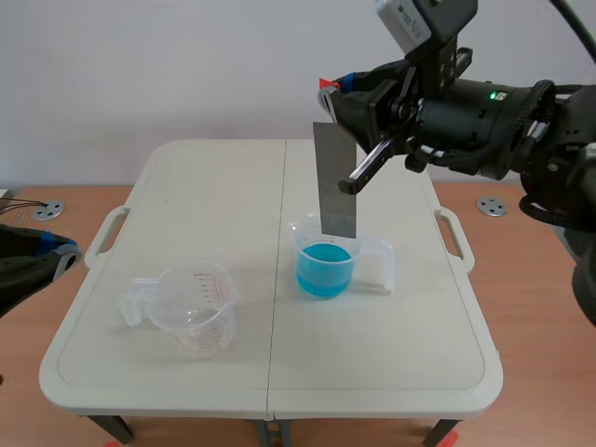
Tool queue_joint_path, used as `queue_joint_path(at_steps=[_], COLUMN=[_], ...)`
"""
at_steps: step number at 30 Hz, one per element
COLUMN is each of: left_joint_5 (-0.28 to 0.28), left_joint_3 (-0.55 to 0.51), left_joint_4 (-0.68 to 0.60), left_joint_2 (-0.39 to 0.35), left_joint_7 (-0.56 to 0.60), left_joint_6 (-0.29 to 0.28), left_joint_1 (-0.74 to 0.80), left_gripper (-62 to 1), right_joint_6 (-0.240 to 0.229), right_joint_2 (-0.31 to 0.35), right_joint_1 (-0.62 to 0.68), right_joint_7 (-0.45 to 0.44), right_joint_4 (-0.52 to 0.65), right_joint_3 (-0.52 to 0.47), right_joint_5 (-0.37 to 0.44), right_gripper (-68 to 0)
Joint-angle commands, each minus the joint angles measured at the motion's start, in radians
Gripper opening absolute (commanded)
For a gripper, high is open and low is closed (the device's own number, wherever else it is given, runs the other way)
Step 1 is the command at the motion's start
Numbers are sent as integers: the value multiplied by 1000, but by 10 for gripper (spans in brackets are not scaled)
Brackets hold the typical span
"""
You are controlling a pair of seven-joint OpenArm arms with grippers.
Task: Hold the metal plate by the orange handle, dip it into the blue solution, take it out and point at it, then put the plate back in the beaker on the left.
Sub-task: 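Lower the plate into the blue solution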
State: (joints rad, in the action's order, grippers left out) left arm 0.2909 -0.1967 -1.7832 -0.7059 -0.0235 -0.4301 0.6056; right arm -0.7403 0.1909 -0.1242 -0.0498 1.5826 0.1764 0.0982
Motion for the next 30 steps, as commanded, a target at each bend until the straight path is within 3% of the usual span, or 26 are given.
queue_joint_path(at_steps=[1, 15, 30], left_joint_5=[23, 35, 35], left_joint_3=[-29, -238, -254], left_joint_4=[-21, -38, -38], left_joint_2=[12, 110, 113], left_joint_7=[28, 154, 169], left_joint_6=[1, 1, 0], left_joint_1=[48, 399, 506], left_gripper=[-596, -596, -596], right_joint_6=[-5, -5, -5], right_joint_2=[-1, -36, -36], right_joint_1=[-29, -29, -28], right_joint_7=[-31, -190, -271], right_joint_4=[-6, -225, -352], right_joint_3=[0, 15, 15], right_joint_5=[8, -150, -231], right_gripper=[-662, -662, -662])
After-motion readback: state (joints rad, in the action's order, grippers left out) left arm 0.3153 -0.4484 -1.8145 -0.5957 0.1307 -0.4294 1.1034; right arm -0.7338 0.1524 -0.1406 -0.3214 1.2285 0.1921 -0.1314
